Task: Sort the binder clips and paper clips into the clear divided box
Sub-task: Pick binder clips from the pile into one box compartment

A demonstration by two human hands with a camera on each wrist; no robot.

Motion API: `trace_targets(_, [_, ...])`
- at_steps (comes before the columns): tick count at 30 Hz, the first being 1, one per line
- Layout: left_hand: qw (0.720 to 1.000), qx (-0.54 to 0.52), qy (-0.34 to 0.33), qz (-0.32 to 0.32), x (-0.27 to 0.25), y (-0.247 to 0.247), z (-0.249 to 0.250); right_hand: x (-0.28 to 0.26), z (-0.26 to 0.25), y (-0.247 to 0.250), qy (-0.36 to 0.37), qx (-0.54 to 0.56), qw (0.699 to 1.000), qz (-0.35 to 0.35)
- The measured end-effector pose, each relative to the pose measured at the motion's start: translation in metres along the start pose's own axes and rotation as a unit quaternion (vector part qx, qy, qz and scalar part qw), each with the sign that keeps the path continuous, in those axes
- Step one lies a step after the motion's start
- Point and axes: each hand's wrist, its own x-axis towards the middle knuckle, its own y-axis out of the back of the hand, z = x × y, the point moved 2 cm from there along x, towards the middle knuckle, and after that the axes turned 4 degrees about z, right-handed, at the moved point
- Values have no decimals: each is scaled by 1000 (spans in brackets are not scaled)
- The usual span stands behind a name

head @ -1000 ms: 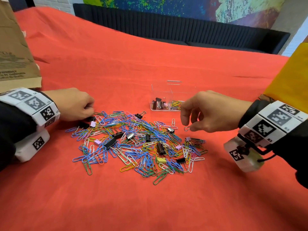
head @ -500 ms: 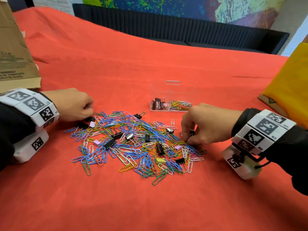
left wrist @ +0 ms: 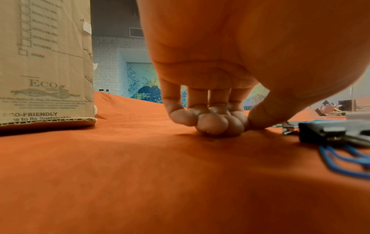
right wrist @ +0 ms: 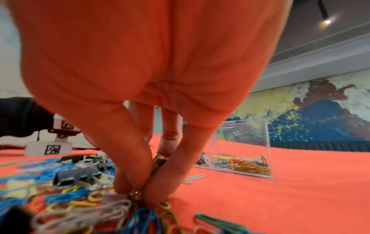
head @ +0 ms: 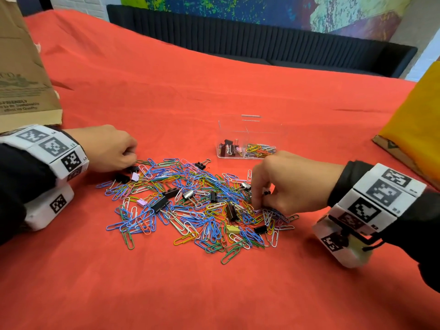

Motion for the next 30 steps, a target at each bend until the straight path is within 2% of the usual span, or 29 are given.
trace_targets(5, [1000, -1, 1, 0, 0, -1, -1, 0, 0, 0, -24, -24, 999, 18])
trace_targets(14, [1000, 0, -2, 4, 1, -1, -1, 7, -2, -2, -8, -54, 996, 65])
trace_targets(25, [1000, -2, 2, 3, 1, 0, -1, 17, 1, -1, -26, -69, 996, 60])
trace_targets(30, [1000, 3, -1, 3, 0, -1, 0, 10, -2, 5, -28, -53, 998, 37])
